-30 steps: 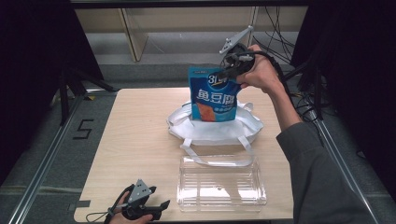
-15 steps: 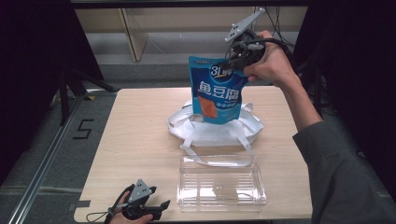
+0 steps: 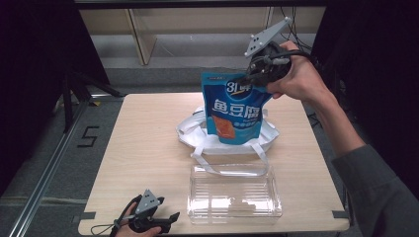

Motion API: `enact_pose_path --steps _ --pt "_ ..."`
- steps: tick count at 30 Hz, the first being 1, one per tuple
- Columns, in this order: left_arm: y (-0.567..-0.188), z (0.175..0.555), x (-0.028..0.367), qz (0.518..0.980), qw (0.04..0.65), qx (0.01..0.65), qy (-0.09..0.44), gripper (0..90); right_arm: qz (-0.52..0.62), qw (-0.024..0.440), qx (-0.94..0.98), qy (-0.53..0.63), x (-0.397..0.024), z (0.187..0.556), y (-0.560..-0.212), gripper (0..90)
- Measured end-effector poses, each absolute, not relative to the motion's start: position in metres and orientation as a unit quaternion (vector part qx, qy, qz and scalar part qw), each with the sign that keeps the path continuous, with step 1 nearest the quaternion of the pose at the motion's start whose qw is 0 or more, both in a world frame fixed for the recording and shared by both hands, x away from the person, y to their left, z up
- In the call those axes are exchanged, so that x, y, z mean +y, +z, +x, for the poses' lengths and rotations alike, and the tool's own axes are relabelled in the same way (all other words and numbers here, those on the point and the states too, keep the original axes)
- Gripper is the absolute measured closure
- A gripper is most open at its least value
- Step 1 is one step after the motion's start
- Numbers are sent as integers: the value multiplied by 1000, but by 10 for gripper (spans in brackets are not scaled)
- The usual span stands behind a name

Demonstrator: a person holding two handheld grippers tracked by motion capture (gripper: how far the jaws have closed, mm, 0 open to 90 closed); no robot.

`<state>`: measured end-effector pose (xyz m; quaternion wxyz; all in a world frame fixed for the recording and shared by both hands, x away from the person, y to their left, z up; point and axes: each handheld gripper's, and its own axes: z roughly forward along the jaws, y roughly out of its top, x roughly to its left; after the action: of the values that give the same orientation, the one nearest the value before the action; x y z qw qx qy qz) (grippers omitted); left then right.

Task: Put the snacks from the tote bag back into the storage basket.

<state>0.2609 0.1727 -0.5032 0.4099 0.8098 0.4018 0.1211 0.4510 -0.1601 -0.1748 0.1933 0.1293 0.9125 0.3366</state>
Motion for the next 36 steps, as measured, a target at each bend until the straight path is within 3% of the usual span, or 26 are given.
enact_pose_path --steps 21,23,27,36 --pt "-503 262 176 815 400 399 130 234 89 189 917 341 -159 409 -188 900" --pt "-503 262 176 815 400 399 130 234 117 169 918 340 -160 403 -190 900" --pt "-502 262 176 815 398 400 130 234 92 182 917 343 -159 398 -193 900" --pt "-502 261 176 808 407 404 131 236 80 157 921 349 -158 383 -200 900"
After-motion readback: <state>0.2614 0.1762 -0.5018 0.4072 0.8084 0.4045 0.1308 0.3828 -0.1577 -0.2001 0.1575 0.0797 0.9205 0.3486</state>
